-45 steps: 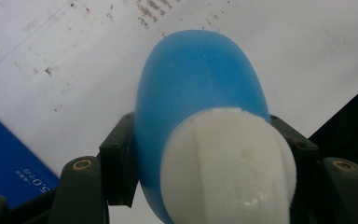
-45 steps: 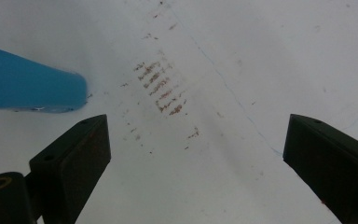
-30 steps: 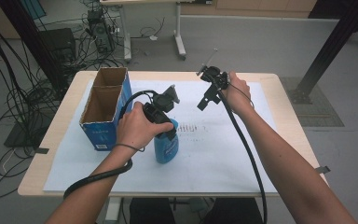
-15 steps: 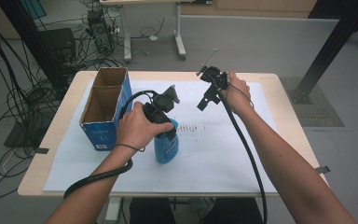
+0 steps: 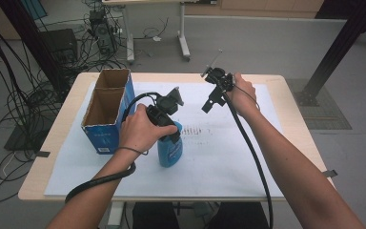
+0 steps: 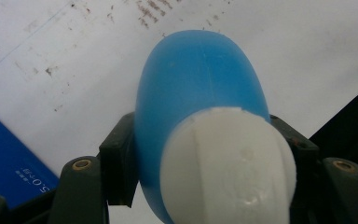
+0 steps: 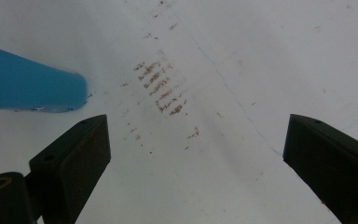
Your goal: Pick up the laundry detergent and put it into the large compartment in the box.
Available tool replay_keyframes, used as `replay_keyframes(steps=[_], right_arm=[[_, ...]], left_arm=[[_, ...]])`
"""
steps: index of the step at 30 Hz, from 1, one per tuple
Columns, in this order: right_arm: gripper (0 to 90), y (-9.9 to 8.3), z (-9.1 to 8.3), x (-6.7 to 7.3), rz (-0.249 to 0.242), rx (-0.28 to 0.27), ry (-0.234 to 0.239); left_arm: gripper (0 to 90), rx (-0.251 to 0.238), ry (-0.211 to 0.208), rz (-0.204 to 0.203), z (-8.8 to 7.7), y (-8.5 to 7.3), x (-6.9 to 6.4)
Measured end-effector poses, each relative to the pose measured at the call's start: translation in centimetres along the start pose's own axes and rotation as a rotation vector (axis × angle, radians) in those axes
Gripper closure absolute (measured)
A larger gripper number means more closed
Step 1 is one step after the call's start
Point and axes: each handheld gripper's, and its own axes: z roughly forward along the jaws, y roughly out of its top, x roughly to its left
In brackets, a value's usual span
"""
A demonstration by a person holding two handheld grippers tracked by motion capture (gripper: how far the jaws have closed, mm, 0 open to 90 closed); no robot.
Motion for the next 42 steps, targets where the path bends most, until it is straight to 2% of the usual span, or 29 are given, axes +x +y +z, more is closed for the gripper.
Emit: replay_keyframes(steps=[42], right_arm=[[6.1, 0.07, 0.17, 0.05, 0.003, -0.003, 0.009]], left_arm=[[37.5, -0.004, 0.009, 0.000, 0.02, -0.05, -0.18]])
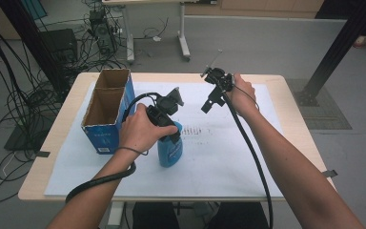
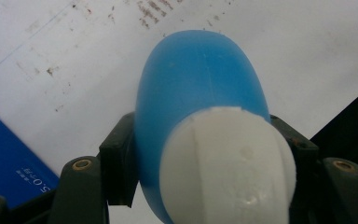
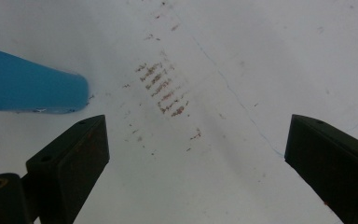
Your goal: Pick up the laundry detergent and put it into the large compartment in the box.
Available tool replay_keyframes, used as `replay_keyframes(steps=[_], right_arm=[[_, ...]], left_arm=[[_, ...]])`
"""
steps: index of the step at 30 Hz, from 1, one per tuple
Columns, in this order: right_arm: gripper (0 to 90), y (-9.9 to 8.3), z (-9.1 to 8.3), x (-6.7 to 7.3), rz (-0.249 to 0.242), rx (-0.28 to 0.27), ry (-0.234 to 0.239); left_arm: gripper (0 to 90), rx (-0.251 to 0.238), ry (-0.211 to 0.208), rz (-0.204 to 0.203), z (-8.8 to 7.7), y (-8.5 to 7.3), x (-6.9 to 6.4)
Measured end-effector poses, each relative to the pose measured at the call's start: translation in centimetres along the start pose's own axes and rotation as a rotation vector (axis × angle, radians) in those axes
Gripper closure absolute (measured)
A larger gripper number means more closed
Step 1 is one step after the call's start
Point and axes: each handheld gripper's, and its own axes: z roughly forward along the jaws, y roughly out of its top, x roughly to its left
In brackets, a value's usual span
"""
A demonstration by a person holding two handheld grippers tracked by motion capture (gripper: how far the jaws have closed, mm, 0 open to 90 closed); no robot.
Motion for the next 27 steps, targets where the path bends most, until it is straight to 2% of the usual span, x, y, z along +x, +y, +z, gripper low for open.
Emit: replay_keyframes(steps=[18, 21, 27], right_arm=[[6.1, -0.09, -0.24, -0.14, 0.002, -0.004, -0.007], [6.1, -0.10, -0.30, -0.15, 0.003, -0.003, -0.011], [6.1, -0.21, -0.39, -0.17, 0.004, -0.002, -0.008]], left_arm=[[37.6, 0.002, 0.013, 0.013, -0.04, 0.13, -0.42], [37.7, 0.011, 0.018, 0.027, -0.08, 0.26, -0.63], [37.7, -0.001, 0.007, 0.018, -0.51, 0.46, -0.56]])
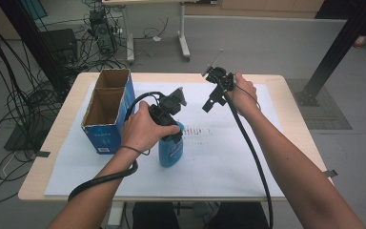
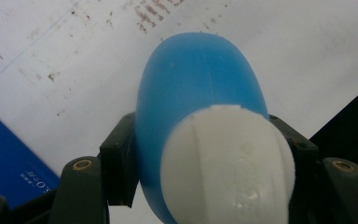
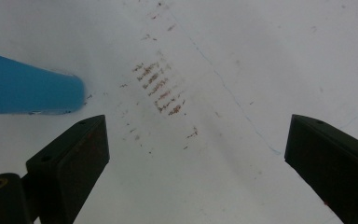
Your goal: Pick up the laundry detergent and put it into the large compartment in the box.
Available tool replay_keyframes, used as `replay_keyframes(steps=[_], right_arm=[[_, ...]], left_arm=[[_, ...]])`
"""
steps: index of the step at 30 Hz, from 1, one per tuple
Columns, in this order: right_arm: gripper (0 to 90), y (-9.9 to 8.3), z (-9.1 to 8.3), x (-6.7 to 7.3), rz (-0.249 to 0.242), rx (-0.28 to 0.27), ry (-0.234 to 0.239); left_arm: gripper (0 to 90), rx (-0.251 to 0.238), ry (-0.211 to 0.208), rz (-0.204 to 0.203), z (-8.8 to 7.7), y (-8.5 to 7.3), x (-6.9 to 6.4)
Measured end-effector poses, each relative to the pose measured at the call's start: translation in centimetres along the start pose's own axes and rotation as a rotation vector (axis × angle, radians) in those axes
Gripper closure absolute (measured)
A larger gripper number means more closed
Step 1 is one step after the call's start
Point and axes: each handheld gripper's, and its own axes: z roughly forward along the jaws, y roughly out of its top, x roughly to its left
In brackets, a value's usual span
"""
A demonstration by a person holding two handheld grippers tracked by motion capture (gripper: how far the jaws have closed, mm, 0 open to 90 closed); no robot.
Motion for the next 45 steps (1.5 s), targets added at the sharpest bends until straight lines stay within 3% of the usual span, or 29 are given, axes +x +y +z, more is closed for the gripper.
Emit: replay_keyframes(steps=[11, 24, 29, 45], right_arm=[[6.1, -0.1, -0.4, 0.2, -0.005, -0.007, -0.014], [6.1, -0.1, -0.9, 0.5, -0.003, -0.012, -0.022], [6.1, -0.2, -0.9, 0.5, -0.004, -0.016, -0.018], [6.1, -0.2, -1.3, 0.6, 0.002, -0.019, -0.020]], left_arm=[[37.7, -0.033, -0.001, 0.007, -2.9, 0.5, -0.6], [37.7, -0.070, 0.030, 0.027, -9.3, 2.3, -1.5], [37.7, -0.084, 0.024, 0.019, -11.3, 2.8, -1.4], [37.7, -0.117, 0.021, 0.009, -16.5, 4.3, -1.7]])
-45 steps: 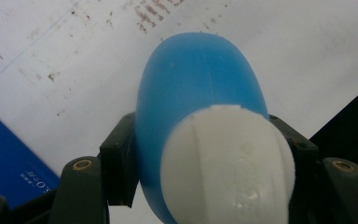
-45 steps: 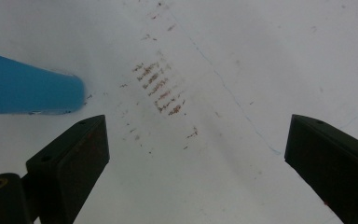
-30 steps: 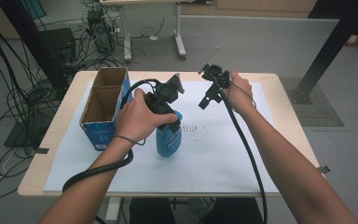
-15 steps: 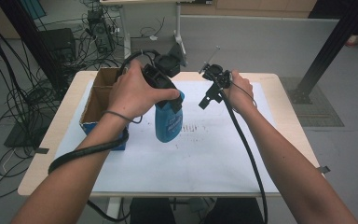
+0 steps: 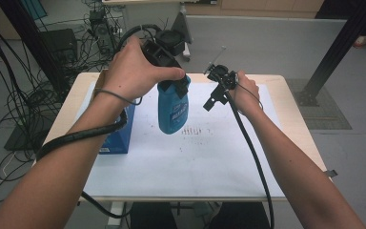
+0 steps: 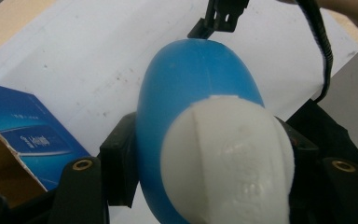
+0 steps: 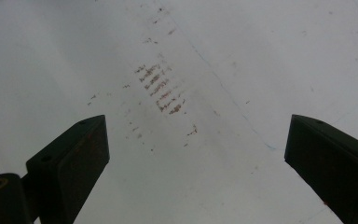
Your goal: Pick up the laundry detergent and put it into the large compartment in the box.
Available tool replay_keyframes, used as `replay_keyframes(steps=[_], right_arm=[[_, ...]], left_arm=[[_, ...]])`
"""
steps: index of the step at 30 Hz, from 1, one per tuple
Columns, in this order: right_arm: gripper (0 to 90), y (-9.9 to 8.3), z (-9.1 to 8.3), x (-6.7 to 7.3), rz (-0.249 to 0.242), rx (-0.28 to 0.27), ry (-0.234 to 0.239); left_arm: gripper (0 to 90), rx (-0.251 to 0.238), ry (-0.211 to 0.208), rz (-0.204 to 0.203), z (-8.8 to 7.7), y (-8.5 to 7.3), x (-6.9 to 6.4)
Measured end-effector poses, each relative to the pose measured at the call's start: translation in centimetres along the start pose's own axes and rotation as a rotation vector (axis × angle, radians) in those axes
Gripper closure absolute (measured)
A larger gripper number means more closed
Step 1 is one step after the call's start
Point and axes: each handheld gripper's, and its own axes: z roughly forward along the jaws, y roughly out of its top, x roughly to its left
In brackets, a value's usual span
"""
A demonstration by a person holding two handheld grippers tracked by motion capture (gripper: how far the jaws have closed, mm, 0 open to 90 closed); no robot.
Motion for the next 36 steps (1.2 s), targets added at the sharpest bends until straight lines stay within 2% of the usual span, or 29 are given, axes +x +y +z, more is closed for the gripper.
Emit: replay_keyframes(steps=[3, 7, 14, 15, 19, 26, 30, 32, 33, 34, 35, 36], right_arm=[[6.1, 0.0, -0.1, 0.0, 0.000, -0.003, -0.001], [6.1, -0.1, -0.3, -0.1, 0.001, -0.007, -0.003], [6.1, -0.1, -0.7, -0.1, 0.001, -0.013, -0.007], [6.1, -0.2, -0.8, -0.1, 0.002, -0.007, -0.007], [6.1, -0.2, -1.0, -0.1, 0.002, -0.008, -0.009], [6.1, -0.3, -1.1, -0.1, 0.006, -0.016, -0.014], [6.1, -0.3, -1.1, -0.2, 0.002, -0.020, -0.011], [6.1, -0.3, -1.1, -0.2, 0.002, -0.021, -0.010], [6.1, -0.4, -1.1, -0.2, 0.006, -0.017, -0.009], [6.1, -0.4, -1.1, -0.3, 0.004, -0.019, -0.009], [6.1, -0.4, -1.1, -0.3, 0.004, -0.019, -0.009], [6.1, -0.3, -1.2, -0.2, 0.006, -0.017, -0.012]], left_arm=[[37.7, -0.010, -0.001, -0.007, -1.0, 0.6, 0.0], [37.7, -0.001, -0.006, -0.006, -2.3, 1.5, 0.2], [37.7, -0.021, 0.007, -0.012, -4.6, 2.7, 0.2], [37.7, -0.041, 0.008, -0.028, -5.1, 2.9, 0.2], [37.7, -0.051, 0.001, -0.039, -5.4, 3.0, 0.5], [37.7, -0.050, -0.018, -0.069, -4.9, 3.1, 1.5], [37.6, -0.062, -0.004, -0.109, -5.0, 2.8, 2.7], [37.7, -0.056, -0.001, -0.113, -5.0, 2.7, 3.0], [37.6, -0.059, 0.004, -0.125, -5.1, 2.6, 3.3], [37.7, -0.063, 0.007, -0.153, -5.1, 2.4, 4.0], [37.6, -0.063, 0.007, -0.153, -5.1, 2.4, 4.0], [37.7, -0.063, 0.013, -0.168, -5.2, 2.2, 4.6]])
